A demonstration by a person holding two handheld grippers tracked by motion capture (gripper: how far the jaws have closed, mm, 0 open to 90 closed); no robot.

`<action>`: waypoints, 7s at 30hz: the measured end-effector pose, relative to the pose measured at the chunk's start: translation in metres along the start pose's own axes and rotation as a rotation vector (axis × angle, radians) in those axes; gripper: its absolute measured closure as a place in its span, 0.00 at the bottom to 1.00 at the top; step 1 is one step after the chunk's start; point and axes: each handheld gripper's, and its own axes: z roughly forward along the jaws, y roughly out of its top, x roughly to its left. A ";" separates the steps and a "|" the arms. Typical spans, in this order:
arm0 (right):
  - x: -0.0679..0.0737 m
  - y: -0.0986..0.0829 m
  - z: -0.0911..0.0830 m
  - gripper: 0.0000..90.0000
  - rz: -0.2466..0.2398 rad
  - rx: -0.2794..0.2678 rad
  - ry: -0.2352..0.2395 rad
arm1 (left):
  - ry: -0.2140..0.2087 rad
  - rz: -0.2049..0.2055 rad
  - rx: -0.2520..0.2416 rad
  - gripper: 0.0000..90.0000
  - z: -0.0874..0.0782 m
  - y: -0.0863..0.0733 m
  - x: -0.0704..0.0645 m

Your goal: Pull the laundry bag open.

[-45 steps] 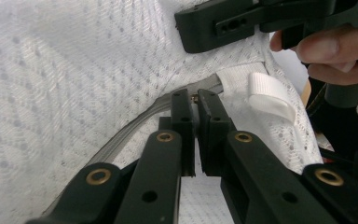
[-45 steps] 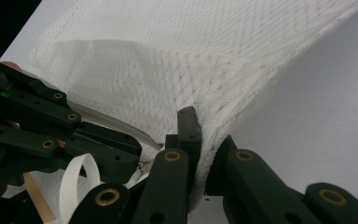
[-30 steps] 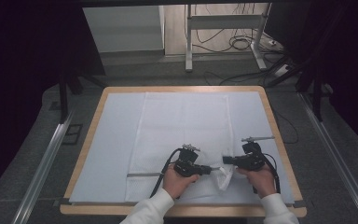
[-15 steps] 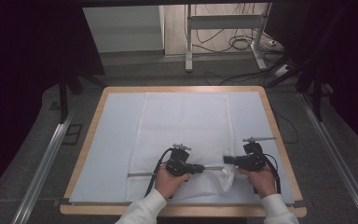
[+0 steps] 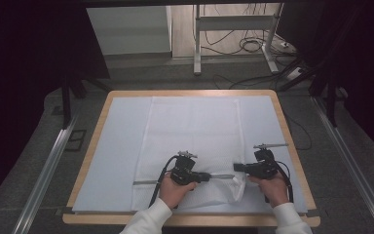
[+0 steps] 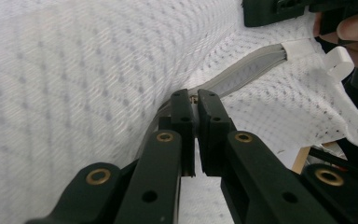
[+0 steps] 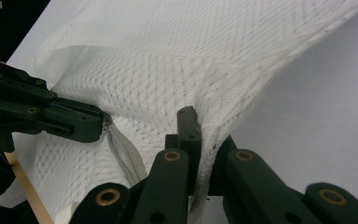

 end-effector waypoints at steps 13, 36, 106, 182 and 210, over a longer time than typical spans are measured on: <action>0.000 -0.001 0.000 0.97 0.004 -0.003 0.001 | 0.014 0.007 -0.004 0.96 -0.008 -0.004 0.002; 0.000 -0.002 0.002 0.97 0.001 0.002 -0.003 | 0.047 -0.017 -0.016 0.96 -0.031 -0.018 0.019; -0.003 -0.004 0.002 0.97 0.005 -0.001 -0.015 | 0.119 -0.105 -0.081 0.96 -0.093 -0.052 0.059; -0.005 -0.006 0.002 0.97 0.007 0.002 -0.024 | 0.172 -0.190 -0.123 0.96 -0.149 -0.084 0.095; -0.006 -0.006 0.003 0.97 0.002 0.006 -0.028 | 0.190 -0.211 -0.133 0.96 -0.167 -0.100 0.108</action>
